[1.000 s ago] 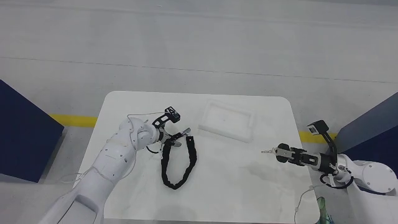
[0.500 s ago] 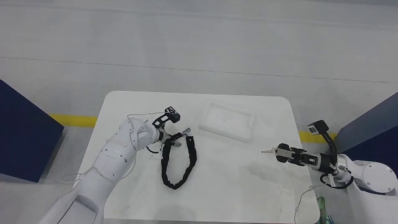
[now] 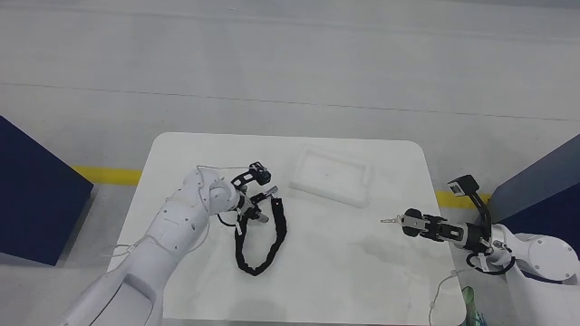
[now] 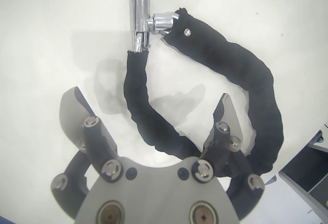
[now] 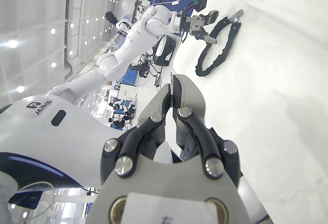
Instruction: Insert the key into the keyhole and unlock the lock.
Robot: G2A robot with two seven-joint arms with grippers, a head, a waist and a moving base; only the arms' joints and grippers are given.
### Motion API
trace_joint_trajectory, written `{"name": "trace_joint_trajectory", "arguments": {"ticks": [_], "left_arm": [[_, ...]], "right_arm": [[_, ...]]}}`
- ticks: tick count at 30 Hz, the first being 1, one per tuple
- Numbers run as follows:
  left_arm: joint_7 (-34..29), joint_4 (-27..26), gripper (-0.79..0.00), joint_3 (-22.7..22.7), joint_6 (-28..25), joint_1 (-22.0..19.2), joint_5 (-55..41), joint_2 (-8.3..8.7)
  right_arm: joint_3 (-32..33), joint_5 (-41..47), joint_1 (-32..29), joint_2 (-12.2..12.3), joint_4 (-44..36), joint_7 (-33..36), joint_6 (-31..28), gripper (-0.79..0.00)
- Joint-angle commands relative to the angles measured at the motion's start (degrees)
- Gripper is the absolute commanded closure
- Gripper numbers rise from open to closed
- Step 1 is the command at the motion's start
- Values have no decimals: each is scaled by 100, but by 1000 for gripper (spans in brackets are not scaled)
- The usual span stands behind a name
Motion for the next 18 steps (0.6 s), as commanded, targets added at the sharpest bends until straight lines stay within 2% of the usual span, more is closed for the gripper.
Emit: {"name": "trace_joint_trajectory", "arguments": {"ticks": [1,5,7,8,9,13,18], "left_arm": [[51,165,-785,46,-31,-53,-20,-61],[140,426,-773,143,-45,-147,7,-174],[203,548,-520,176,-12,-187,23,-221],[229,601,-434,193,7,-205,34,-244],[250,632,-385,204,25,-219,47,-258],[357,783,-342,263,105,-271,109,-334],[484,923,-336,299,137,-317,137,-406]], "right_arm": [[0,0,0,0,0,0,0,0],[0,0,0,0,0,0,0,0],[0,0,0,0,0,0,0,0],[0,0,0,0,0,0,0,0],[0,0,0,0,0,0,0,0],[0,0,0,0,0,0,0,0],[0,0,0,0,0,0,0,0]]}}
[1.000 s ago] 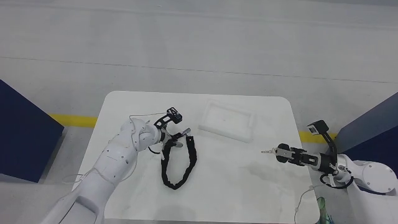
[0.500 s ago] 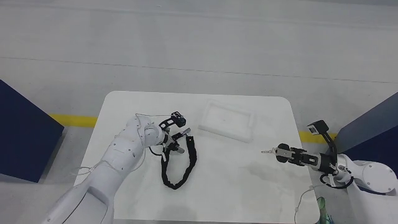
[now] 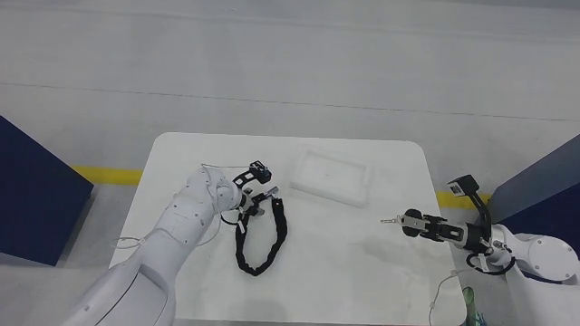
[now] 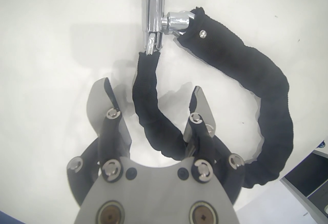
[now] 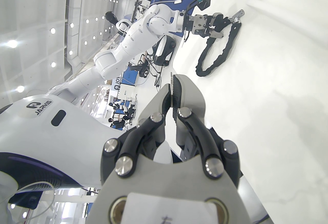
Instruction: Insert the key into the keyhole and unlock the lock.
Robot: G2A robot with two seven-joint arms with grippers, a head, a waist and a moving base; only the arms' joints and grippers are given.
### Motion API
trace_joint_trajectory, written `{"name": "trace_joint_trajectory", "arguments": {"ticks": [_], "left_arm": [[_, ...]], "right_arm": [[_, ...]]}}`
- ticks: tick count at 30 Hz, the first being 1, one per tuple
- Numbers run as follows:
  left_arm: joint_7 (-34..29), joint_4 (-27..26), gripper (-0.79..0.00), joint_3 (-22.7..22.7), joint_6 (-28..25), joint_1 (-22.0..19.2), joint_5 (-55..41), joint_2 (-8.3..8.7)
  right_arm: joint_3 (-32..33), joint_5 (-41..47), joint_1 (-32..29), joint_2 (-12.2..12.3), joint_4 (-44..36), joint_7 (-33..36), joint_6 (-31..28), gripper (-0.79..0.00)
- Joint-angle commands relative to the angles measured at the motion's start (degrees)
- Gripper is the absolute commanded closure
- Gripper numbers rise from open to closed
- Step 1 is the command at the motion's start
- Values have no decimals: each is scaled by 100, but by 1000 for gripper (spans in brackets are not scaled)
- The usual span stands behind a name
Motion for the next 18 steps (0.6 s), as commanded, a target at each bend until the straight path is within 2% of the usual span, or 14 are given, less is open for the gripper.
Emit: {"name": "trace_joint_trajectory", "arguments": {"ticks": [1,4,12,14,18], "left_arm": [[48,44,-329,16,26,-14,26,-23],[77,99,-311,34,40,-33,47,-56],[39,175,-179,105,164,-74,172,-136],[4,194,-9,122,232,-77,204,-158],[-7,230,0,137,287,-84,226,-194]], "right_arm": [[0,0,0,0,0,0,0,0],[0,0,0,0,0,0,0,0],[0,0,0,0,0,0,0,0],[0,0,0,0,0,0,0,0],[0,0,0,0,0,0,0,0]]}}
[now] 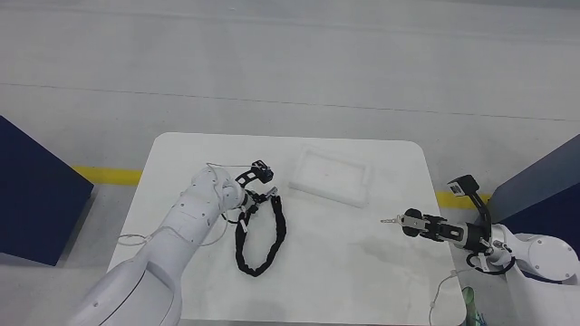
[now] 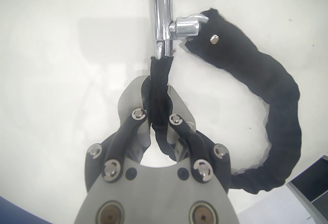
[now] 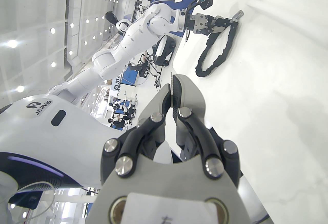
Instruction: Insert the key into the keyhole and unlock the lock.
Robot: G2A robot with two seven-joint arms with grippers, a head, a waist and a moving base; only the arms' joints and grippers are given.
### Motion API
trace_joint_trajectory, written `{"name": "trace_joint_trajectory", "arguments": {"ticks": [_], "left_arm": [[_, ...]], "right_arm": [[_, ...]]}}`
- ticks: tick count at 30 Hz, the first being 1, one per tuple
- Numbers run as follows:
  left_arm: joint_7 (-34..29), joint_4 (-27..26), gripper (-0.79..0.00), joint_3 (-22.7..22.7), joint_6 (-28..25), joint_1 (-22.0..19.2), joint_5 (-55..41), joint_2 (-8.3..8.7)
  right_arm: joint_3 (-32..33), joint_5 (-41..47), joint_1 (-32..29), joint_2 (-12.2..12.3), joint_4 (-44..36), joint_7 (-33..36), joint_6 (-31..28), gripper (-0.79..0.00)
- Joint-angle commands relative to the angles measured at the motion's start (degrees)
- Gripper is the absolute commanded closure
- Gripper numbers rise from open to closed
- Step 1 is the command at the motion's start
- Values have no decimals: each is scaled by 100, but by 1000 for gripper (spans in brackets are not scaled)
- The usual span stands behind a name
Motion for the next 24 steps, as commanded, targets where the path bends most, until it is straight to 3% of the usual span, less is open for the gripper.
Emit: {"name": "trace_joint_trajectory", "arguments": {"ticks": [1,13,19,24], "left_arm": [[13,6,0,17,37,-9,44,-14],[551,-387,0,167,760,28,742,37],[662,-1034,0,146,1111,254,1142,200],[416,-2017,0,25,1555,615,1599,441]], "right_arm": [[0,0,0,0,0,0,0,0],[0,0,0,0,0,0,0,0],[0,0,0,0,0,0,0,0],[0,0,0,0,0,0,0,0]]}}
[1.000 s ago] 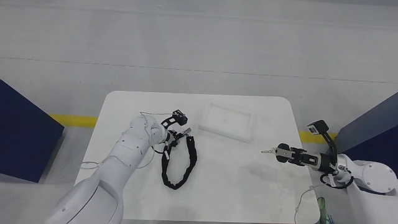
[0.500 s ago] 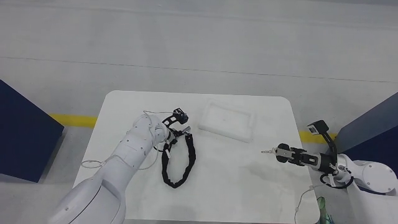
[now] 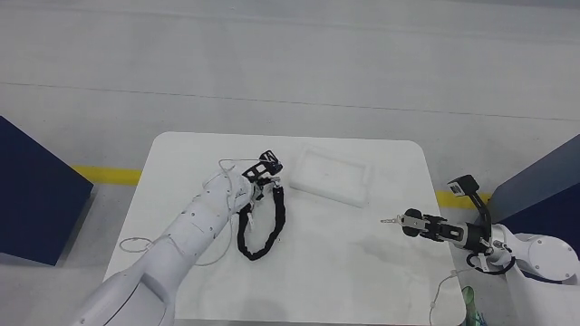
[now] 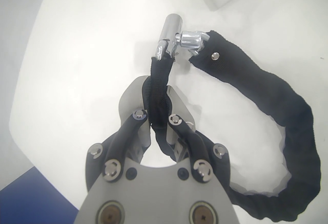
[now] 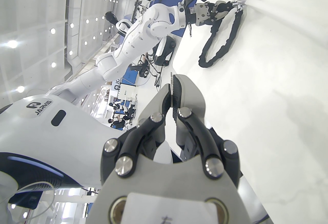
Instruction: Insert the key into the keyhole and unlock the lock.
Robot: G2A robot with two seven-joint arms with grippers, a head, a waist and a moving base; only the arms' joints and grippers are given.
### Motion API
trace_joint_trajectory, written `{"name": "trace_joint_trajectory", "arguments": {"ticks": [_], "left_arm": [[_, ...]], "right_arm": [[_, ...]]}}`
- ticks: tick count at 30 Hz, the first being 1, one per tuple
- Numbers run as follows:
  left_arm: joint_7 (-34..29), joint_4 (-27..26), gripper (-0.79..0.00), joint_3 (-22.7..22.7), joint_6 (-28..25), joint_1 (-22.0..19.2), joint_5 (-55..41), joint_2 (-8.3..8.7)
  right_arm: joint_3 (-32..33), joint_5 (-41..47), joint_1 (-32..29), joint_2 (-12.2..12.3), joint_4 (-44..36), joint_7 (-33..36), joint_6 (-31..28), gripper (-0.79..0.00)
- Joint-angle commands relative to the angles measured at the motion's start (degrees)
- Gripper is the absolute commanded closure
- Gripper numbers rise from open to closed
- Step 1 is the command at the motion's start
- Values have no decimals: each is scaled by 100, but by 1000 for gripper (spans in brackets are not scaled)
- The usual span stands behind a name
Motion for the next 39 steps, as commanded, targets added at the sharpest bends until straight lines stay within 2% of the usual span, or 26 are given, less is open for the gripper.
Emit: {"name": "trace_joint_trajectory", "arguments": {"ticks": [1,5,8,12,16,20,25,32,39], "left_arm": [[-191,-561,0,-65,269,213,270,121],[-794,-1889,0,-281,852,793,1056,427],[-1348,-3017,0,-531,1100,1355,1792,685],[-1843,-4368,0,-874,1102,2130,2774,976],[-2086,-5268,0,-1017,1094,2727,3852,1147],[-2202,-5762,0,-1010,1125,3079,4705,1208],[-2215,-6070,0,-937,1171,3257,5519,1206],[-2197,-6197,0,-736,1371,3327,6270,1105],[-2255,-6203,0,-748,1490,3316,6308,1093]], "right_arm": [[0,0,0,0,0,0,0,0],[0,0,0,0,0,0,0,0],[0,0,0,0,0,0,0,0],[0,0,0,0,0,0,0,0],[0,0,0,0,0,0,0,0],[0,0,0,0,0,0,0,0],[0,0,0,0,0,0,0,0],[0,0,0,0,0,0,0,0],[0,0,0,0,0,0,0,0]]}}
